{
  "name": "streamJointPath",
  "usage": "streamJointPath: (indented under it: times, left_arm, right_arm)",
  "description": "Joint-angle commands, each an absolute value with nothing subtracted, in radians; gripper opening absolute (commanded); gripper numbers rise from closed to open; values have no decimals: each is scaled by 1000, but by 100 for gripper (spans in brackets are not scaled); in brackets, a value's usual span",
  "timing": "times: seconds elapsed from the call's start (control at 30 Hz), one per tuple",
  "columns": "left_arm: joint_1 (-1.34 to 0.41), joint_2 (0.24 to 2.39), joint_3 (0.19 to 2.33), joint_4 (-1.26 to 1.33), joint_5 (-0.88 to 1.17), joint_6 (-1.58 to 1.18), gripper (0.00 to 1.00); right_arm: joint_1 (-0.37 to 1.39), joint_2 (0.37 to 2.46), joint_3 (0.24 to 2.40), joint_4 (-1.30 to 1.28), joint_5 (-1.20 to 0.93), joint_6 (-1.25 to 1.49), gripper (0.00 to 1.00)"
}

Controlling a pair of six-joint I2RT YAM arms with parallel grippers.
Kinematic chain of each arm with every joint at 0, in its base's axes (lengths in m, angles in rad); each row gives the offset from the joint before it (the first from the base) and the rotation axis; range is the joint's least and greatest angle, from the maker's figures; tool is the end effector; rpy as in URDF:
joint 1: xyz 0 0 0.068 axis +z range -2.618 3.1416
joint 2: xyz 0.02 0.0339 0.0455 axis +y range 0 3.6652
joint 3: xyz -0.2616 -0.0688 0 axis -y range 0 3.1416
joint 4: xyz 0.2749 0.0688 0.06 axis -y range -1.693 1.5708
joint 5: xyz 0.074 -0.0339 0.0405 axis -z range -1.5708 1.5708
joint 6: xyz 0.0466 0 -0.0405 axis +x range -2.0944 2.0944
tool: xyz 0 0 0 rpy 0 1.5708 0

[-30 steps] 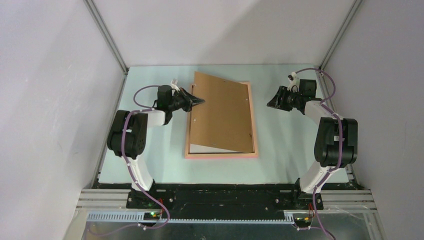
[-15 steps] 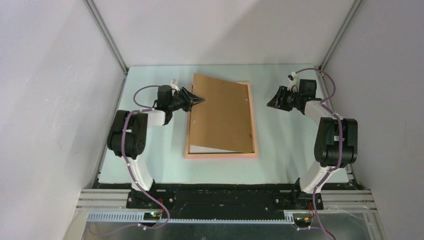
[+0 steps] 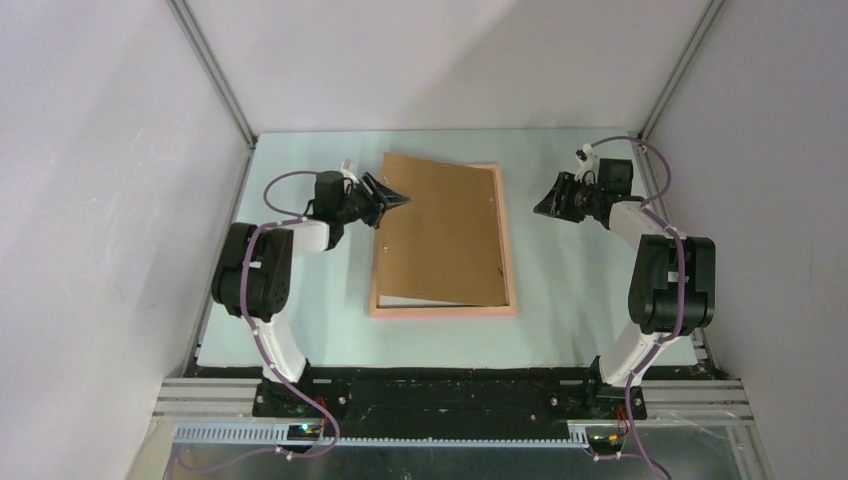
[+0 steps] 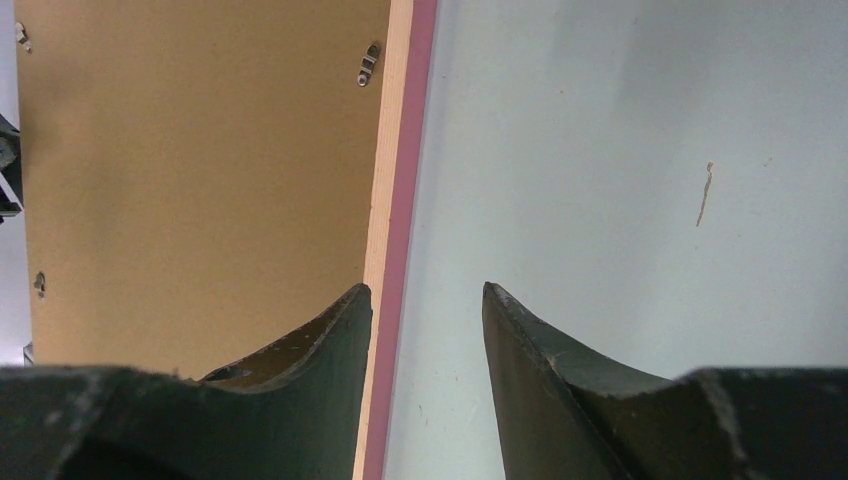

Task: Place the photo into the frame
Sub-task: Place the photo frame item in the photo frame.

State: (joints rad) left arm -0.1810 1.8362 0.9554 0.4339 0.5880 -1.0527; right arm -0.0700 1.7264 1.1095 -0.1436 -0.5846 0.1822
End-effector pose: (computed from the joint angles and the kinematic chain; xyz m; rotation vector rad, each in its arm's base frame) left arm 0.4002 -0.0995 0.1434 -0.5431 2.1497 -1.3313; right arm 0.4021 -0.0024 0.1841 -0.0051 2.2853 0.7355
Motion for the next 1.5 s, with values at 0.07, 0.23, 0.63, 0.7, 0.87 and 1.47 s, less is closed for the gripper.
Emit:
streamJointPath:
  times: [0.07, 0.23, 0.63, 0.7, 0.87, 1.47]
  left_arm:
    - [-187, 1788, 972, 399, 563, -991, 67]
    - [-192, 1792, 992, 372, 564, -973, 74]
    - [-214, 1808, 1049, 282, 554, -914, 90]
    - [-215, 1810, 1064, 256, 549, -900, 93]
    - [-216, 1825, 1113, 189, 540, -858, 99]
    - [-221, 1819, 1129, 55, 470, -791, 100]
  right_arm:
    - [-72, 1726, 1108, -122, -596, 166, 49]
    - [-73, 1726, 1107, -123, -595, 165, 49]
    - [-75, 1726, 1108, -126, -594, 163, 49]
    - [-75, 1726, 1108, -127, -595, 164, 49]
    - [-75, 1728, 1108, -126, -595, 164, 49]
    - [-84, 1737, 1108, -126, -597, 168, 49]
